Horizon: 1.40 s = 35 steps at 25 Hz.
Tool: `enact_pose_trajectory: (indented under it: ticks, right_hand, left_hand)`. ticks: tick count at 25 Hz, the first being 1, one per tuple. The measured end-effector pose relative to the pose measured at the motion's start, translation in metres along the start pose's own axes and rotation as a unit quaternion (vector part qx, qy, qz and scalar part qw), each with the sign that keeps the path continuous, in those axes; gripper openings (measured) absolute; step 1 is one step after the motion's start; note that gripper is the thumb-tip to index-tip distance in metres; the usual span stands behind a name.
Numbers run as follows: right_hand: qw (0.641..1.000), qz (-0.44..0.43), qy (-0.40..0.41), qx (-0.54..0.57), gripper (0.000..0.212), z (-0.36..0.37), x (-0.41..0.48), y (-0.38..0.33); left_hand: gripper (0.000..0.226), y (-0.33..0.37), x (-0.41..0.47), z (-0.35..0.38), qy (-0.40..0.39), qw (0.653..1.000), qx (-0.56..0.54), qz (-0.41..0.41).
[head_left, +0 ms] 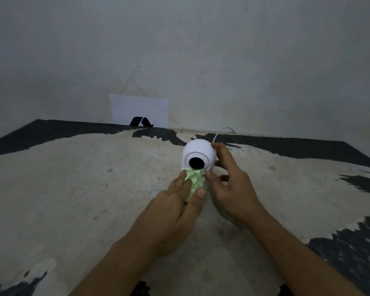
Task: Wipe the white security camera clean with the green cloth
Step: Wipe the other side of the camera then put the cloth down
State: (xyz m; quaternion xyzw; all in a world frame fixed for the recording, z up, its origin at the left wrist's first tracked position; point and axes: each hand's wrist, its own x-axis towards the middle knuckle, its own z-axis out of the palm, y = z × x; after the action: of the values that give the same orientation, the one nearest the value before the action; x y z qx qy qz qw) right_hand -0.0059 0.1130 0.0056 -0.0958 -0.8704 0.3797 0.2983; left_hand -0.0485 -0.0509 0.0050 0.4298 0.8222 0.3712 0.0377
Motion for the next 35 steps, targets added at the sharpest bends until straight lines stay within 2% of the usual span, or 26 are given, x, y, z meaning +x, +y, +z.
enact_pose_trajectory:
  ticks: [4,8,9,12,13,14,16,17,18,20,23,26,29,33,35]
  right_hand:
    - [1.0,0.001,0.004,0.002,0.057,0.001,0.001,0.001]
    - [1.0,0.005,0.0,-0.002,0.056,0.0,0.003,0.002]
    - [1.0,0.007,-0.001,-0.002,0.055,0.0,0.003,0.002]
    - [1.0,0.004,0.001,0.002,0.055,0.0,0.002,0.002]
    - [1.0,0.003,0.003,0.002,0.056,0.001,0.002,0.003]
    - [1.0,0.004,0.004,0.001,0.056,0.001,0.002,0.002]
    - [1.0,0.003,0.004,0.003,0.057,0.002,0.002,0.001]
    - [1.0,0.001,0.003,0.004,0.057,0.002,0.002,0.002]
    - [1.0,-0.001,0.002,0.004,0.056,0.002,0.002,0.002]
    - [1.0,-0.002,0.002,0.0,0.056,0.002,0.002,0.002]
    - [1.0,-0.007,0.0,0.001,0.056,0.002,0.001,0.001]
    - [1.0,-0.014,-0.004,0.005,0.054,-0.001,0.001,0.0]
    - [1.0,-0.017,-0.011,0.005,0.054,0.0,0.002,0.001]
    - [1.0,-0.019,-0.014,0.013,0.054,0.002,0.001,0.003]
    - [1.0,-0.019,-0.015,0.018,0.054,0.002,0.001,0.002]
  left_hand:
    - [0.074,0.004,0.002,-0.001,0.002,0.976,-0.202,-0.078]
    - [0.043,0.013,0.009,-0.006,-0.007,0.947,-0.3,-0.113]
    - [0.047,0.012,0.012,-0.007,-0.016,0.936,-0.33,-0.119]
    - [0.096,-0.01,0.028,-0.001,-0.007,0.912,-0.392,-0.12]
    - [0.095,-0.015,0.034,0.002,0.004,0.911,-0.391,-0.132]
    - [0.082,-0.017,0.035,0.003,0.016,0.925,-0.359,-0.126]
    - [0.059,-0.012,0.031,0.006,0.017,0.971,-0.228,-0.067]
    - [0.06,-0.012,0.028,0.009,0.055,0.985,-0.16,-0.043]
    - [0.061,-0.011,0.026,0.011,0.105,0.986,-0.124,-0.026]
    - [0.053,-0.019,0.03,0.014,0.18,0.976,-0.119,-0.029]
    - [0.038,-0.023,0.039,0.01,0.229,0.963,-0.128,-0.052]
    - [0.034,-0.018,0.051,0.0,0.269,0.952,-0.142,-0.029]
    - [0.034,-0.014,0.069,-0.014,0.268,0.948,-0.172,-0.004]
    - [0.032,-0.031,0.063,-0.009,0.179,0.977,-0.114,-0.016]
    - [0.03,-0.033,0.06,-0.012,0.166,0.981,-0.102,-0.01]
